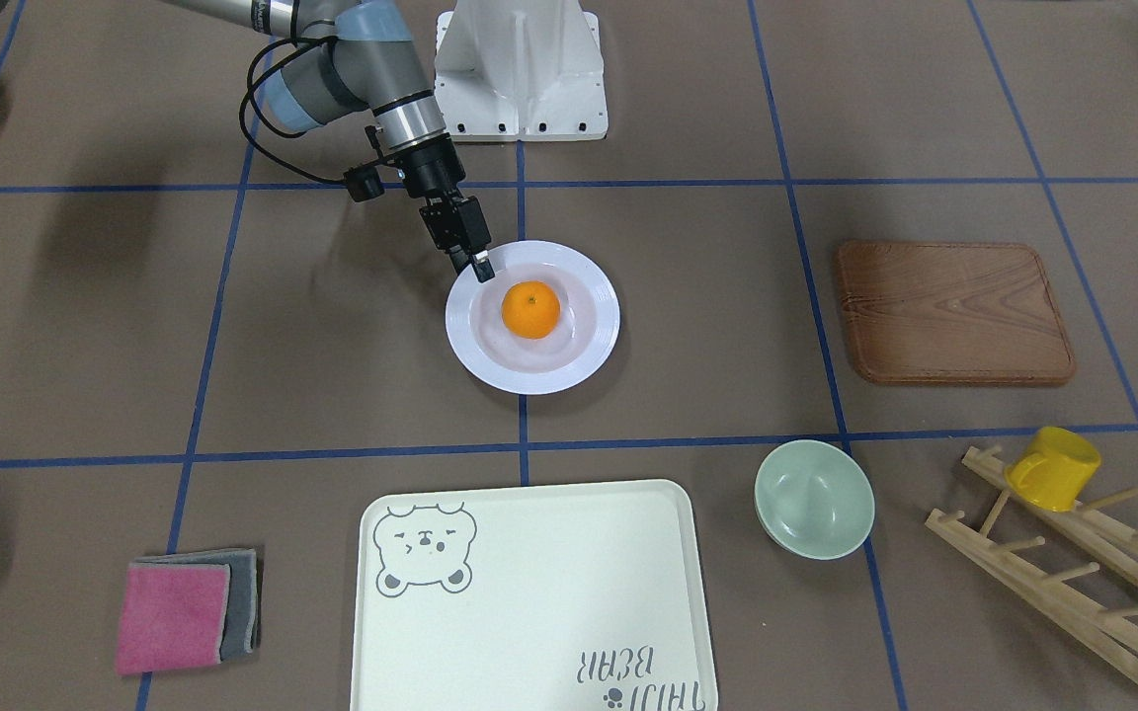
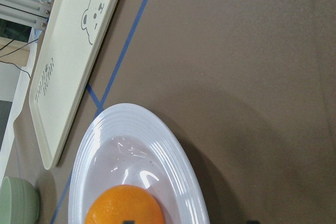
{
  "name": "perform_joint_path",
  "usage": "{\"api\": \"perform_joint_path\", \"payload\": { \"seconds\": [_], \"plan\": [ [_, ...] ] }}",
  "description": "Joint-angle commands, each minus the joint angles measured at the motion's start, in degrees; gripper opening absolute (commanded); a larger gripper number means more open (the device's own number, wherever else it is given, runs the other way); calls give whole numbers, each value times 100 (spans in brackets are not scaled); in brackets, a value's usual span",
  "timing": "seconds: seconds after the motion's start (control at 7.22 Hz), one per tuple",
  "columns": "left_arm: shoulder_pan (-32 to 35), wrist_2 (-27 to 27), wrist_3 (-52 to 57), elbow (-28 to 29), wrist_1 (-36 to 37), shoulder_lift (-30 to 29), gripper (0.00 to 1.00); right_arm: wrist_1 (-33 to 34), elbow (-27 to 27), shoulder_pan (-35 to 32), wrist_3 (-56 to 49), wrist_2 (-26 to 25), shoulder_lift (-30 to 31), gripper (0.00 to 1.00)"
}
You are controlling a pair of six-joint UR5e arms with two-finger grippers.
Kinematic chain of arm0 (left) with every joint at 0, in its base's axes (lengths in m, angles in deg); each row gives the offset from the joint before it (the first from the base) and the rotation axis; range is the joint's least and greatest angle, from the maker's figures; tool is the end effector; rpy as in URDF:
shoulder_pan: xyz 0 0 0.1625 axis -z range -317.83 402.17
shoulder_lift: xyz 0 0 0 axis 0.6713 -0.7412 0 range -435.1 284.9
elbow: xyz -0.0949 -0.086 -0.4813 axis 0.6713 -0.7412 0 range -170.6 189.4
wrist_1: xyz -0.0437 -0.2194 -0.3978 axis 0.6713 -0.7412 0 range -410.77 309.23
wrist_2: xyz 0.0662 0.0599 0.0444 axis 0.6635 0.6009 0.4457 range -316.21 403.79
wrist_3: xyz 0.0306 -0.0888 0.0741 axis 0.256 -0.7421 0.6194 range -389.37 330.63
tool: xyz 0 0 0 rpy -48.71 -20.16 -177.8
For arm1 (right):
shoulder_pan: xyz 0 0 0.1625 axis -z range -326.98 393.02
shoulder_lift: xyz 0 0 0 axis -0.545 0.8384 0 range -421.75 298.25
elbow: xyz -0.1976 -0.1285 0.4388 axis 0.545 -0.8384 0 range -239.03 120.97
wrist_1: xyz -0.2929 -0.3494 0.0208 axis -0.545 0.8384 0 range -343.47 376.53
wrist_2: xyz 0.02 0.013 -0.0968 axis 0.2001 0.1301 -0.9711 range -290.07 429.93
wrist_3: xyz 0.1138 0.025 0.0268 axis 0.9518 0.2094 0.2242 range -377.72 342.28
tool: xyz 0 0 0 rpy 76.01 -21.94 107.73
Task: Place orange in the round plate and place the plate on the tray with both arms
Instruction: 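Grip the plate rim with the right gripper and slide it toward the tray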
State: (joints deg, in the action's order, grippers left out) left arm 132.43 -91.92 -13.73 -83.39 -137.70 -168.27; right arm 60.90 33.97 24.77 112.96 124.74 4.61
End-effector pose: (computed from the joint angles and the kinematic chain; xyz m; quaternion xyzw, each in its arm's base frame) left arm -0.0503 -0.5652 0.6928 0.0768 0.3813 0.1329 0.9116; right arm -0.6768 -0.3025 0.3580 0.0775 -0.6079 0.4811 0.6269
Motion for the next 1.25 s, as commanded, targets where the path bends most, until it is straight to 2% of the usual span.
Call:
{"api": "perform_joint_path", "payload": {
  "seconds": [0.0,0.28,0.42,0.55,0.83,1.11],
  "plan": [
    [0,0,0,-2,0,1,99,-24,-98,-36,2,20,-88,1],
    [0,0,0,-10,0,-8,99,-146,41,-71,1,3,-79,0],
    [0,0,0,-10,0,-8,99,-530,69,-106,-16,-84,-45,0],
    [0,0,0,-19,0,-8,99,-804,69,-124,-51,-415,-44,0],
    [9,-9,-9,-10,9,1,99,-1209,60,-474,-43,-489,-88,0],
    [9,-9,-18,-19,26,27,99,-1193,-201,-930,19,-629,-446,0]
  ]
}}
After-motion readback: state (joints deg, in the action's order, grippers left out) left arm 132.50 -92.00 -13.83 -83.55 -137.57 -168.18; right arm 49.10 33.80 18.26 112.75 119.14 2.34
